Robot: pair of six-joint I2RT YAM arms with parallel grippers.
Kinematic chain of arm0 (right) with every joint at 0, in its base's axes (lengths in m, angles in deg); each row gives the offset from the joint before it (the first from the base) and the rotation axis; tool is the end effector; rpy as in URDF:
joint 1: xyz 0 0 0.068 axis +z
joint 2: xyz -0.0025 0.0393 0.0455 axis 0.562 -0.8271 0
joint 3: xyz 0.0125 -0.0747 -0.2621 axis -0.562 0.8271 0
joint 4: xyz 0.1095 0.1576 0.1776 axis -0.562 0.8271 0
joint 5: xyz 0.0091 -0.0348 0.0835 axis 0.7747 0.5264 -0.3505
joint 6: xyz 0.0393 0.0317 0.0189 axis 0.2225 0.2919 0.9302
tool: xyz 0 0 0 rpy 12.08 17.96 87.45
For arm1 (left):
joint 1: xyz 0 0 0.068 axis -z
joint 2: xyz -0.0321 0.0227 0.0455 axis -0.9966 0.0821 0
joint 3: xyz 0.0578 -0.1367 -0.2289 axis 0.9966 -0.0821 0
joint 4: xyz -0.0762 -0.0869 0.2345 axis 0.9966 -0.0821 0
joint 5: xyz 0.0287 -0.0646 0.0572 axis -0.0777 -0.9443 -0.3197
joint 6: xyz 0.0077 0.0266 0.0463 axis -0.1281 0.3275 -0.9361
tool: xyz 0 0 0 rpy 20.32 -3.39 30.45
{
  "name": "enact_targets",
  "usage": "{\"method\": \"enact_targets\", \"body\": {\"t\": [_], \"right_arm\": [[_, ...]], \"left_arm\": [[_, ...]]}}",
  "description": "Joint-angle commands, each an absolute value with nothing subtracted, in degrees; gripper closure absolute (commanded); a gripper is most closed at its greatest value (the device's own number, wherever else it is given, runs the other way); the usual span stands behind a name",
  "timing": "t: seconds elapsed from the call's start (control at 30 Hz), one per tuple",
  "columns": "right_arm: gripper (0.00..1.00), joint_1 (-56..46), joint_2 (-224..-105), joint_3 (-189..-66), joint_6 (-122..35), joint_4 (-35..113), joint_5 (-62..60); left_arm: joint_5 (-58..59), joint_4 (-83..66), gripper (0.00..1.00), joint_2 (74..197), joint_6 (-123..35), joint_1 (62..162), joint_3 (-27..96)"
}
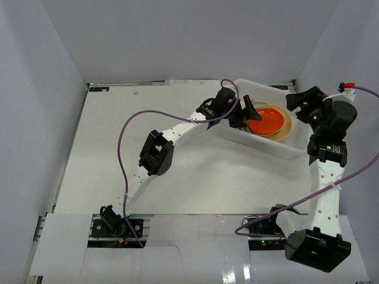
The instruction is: Place the plates into the plastic bin on the countertop
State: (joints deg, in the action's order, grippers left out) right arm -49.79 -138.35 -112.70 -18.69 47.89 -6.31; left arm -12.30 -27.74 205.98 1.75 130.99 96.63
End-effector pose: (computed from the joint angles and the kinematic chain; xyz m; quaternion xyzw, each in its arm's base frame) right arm 0.2104 -0.0504 0.4053 0.2193 0.6974 0.1753 0.6594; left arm 0.3992 -0.4275 0.2205 0.0072 0.8497 -0.4922 0.1888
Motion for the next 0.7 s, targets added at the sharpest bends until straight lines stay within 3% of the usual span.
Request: {"method": "enact_targets", "body": {"t": [0.0,0.13,0.17,0.33,0.5,0.67], "right_arm": [[0.20,-49.0,-137.3,-114.9,-18.3,45.7,-10.8],[0.05,-48.7,-136.5,-118.0,-16.3,44.7,-17.0],[0.10,-48.7,-136.3,-118.7,-16.0,44.7,-17.7],[0.10,-48.7,-134.6,-122.1,-13.8,44.0,-23.3],[0.10,-48.6,-131.5,-119.9,-9.5,38.5,-33.6],[0.10,-46.3,-126.3,-111.4,-4.5,28.9,-45.5]], "left_arm": [[-9.9,-27.8,0.02,198.8,0.1,130.4,96.2],[-7.1,-25.6,0.02,191.0,-5.8,130.4,94.1],[-6.6,-25.4,0.02,189.4,-8.8,130.4,93.9],[-2.4,-24.0,0.02,174.0,-18.0,130.4,87.7],[0.9,-22.5,0.02,154.8,-26.9,130.4,68.6],[6.2,-22.6,0.02,127.5,-29.8,130.4,45.7]]}}
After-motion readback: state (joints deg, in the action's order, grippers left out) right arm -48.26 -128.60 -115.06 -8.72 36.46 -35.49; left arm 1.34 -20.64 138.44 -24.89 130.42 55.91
